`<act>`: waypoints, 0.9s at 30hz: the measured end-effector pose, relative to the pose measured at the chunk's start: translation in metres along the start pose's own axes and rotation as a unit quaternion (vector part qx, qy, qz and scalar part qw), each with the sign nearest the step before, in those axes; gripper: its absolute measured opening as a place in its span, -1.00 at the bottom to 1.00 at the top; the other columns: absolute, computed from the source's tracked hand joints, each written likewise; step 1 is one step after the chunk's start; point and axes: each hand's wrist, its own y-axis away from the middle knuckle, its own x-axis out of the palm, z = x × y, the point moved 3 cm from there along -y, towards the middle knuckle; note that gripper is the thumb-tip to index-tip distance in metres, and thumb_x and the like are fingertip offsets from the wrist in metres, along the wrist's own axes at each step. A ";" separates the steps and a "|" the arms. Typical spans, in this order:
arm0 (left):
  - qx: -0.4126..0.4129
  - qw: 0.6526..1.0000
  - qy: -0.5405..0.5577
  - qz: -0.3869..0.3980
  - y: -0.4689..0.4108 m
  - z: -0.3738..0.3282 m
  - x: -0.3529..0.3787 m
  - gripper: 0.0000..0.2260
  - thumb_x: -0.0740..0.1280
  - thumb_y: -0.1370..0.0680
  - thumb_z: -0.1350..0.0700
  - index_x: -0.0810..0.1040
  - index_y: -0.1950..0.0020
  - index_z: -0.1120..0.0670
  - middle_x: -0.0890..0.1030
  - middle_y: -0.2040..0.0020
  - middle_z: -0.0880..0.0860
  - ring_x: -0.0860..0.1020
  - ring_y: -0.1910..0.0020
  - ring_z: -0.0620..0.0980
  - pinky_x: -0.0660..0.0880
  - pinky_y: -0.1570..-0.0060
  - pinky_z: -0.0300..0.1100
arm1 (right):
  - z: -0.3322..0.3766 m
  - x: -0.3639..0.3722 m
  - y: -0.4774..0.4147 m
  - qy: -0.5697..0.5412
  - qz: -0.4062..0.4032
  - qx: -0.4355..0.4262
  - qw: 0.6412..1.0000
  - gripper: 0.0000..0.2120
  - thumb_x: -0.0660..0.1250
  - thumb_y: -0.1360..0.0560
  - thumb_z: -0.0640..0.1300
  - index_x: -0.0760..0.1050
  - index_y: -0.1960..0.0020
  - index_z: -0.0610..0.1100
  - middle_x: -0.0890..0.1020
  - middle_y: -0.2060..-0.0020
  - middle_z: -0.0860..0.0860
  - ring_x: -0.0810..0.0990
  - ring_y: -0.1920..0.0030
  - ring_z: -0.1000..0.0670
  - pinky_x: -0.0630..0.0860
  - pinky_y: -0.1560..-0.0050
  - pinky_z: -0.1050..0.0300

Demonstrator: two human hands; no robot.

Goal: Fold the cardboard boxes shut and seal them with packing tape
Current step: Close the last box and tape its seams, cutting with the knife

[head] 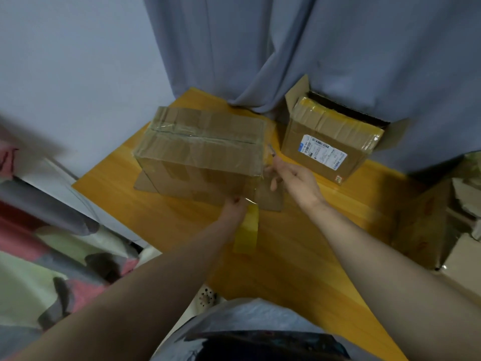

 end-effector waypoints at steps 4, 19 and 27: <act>0.010 1.000 -0.014 0.002 0.010 -0.005 -0.001 -0.69 0.27 -0.56 -0.02 0.50 -0.16 0.19 0.59 -0.07 0.27 0.55 -0.06 0.24 0.51 -0.09 0.08 | -0.017 -0.005 0.007 0.079 0.099 0.087 0.988 -0.28 -0.05 -0.41 0.50 0.63 0.01 -0.01 0.63 -0.05 0.03 0.53 -0.16 -0.02 0.37 -0.27 -0.01; 0.022 0.998 -0.055 -0.032 0.014 -0.012 -0.006 -0.74 0.20 -0.62 0.12 0.52 -0.15 0.27 0.54 0.04 0.25 0.54 -0.02 0.22 0.48 0.02 0.02 | -0.005 0.013 0.007 0.522 0.116 -0.045 0.844 -0.79 0.15 -0.60 -0.16 0.53 -0.10 0.02 0.60 0.00 -0.01 0.57 -0.03 -0.11 0.31 0.30 0.15; 0.012 0.996 -0.078 -0.028 0.016 -0.014 -0.007 -0.76 0.17 -0.63 0.04 0.52 -0.12 0.16 0.52 0.17 0.04 0.50 0.20 0.06 0.37 0.15 -0.11 | -0.018 0.029 0.016 0.584 0.167 -0.015 0.794 -0.74 0.16 -0.54 -0.37 0.56 -0.09 -0.20 0.62 -0.06 -0.09 0.59 -0.11 -0.15 0.42 0.16 0.07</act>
